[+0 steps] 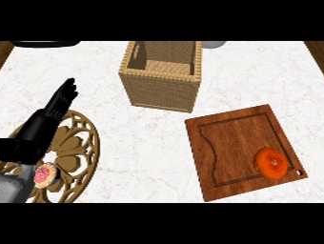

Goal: Pick the squash from the cutting board and place it in the basket

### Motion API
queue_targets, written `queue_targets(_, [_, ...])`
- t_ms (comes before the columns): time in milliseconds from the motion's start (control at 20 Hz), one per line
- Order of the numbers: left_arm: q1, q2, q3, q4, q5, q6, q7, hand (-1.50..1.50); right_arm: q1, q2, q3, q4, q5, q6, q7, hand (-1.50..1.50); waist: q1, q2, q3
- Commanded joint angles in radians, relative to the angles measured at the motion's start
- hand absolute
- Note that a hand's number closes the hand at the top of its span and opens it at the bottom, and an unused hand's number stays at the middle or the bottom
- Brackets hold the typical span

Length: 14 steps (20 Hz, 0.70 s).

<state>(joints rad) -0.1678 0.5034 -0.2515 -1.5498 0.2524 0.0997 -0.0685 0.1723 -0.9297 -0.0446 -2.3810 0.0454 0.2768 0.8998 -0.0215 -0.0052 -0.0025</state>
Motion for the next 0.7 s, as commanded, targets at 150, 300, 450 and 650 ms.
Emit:
queue_targets(150, [-0.001,-0.006,0.072,-0.010,-0.001,-0.086,0.030,0.00,0.039,0.079,-0.143,-0.087,-0.067,0.129,0.062,-1.50,0.016,0.003,0.002])
queue_targets(300, [-0.044,-0.041,0.071,-0.040,-0.031,-0.066,0.099,0.00,0.053,0.154,-0.149,-0.005,0.026,0.133,-0.055,-1.50,0.015,0.004,0.003])
queue_targets(450, [0.000,-0.036,0.101,0.072,-0.037,-0.129,-0.062,0.00,0.058,0.211,-0.127,0.092,0.112,0.111,-0.164,-1.50,0.018,0.006,0.003])
queue_targets(650, [0.029,-0.051,0.098,-0.005,-0.062,-0.123,-0.002,0.00,0.032,0.322,-0.036,0.113,0.232,0.055,-0.182,-1.50,0.028,0.006,0.003])
